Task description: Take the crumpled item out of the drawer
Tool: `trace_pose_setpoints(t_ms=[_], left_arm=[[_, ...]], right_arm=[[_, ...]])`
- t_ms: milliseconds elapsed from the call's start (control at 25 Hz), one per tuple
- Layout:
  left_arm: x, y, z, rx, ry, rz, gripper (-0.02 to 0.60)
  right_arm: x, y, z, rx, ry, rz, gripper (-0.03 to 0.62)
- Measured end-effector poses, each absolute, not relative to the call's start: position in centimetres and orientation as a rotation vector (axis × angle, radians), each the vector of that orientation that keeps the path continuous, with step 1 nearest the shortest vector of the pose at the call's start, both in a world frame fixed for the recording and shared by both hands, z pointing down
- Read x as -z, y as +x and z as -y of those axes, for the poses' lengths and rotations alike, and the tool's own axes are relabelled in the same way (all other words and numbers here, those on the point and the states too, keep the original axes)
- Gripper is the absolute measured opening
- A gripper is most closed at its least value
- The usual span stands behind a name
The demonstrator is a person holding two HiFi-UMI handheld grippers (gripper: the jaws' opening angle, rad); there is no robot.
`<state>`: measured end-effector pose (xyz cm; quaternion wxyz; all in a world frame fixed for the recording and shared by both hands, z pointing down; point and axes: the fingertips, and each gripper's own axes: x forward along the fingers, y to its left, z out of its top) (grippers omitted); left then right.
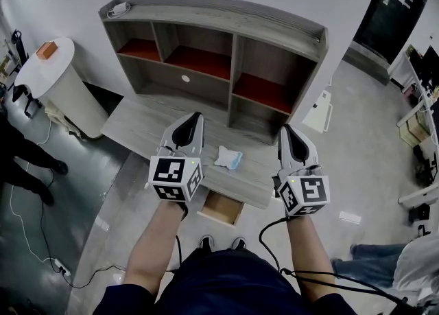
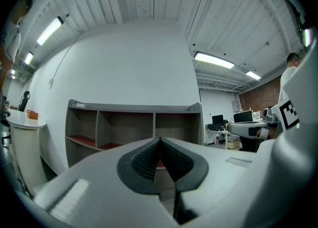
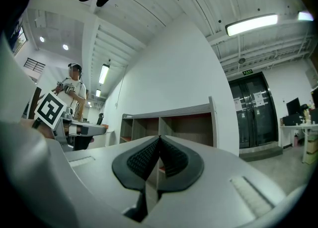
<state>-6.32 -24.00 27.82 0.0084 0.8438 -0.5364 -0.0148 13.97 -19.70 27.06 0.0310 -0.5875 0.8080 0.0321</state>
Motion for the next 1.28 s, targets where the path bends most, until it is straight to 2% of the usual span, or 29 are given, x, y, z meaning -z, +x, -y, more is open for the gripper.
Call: trace_pose_setpoints(t_ms=[1280], left_arm=[[-28.8,-6.6,23.1,0.031,2.619,1.673,0.005]], right_arm=[[-27.2,13.8,18.6,-0.094,-1.798,-2.487,0.006]])
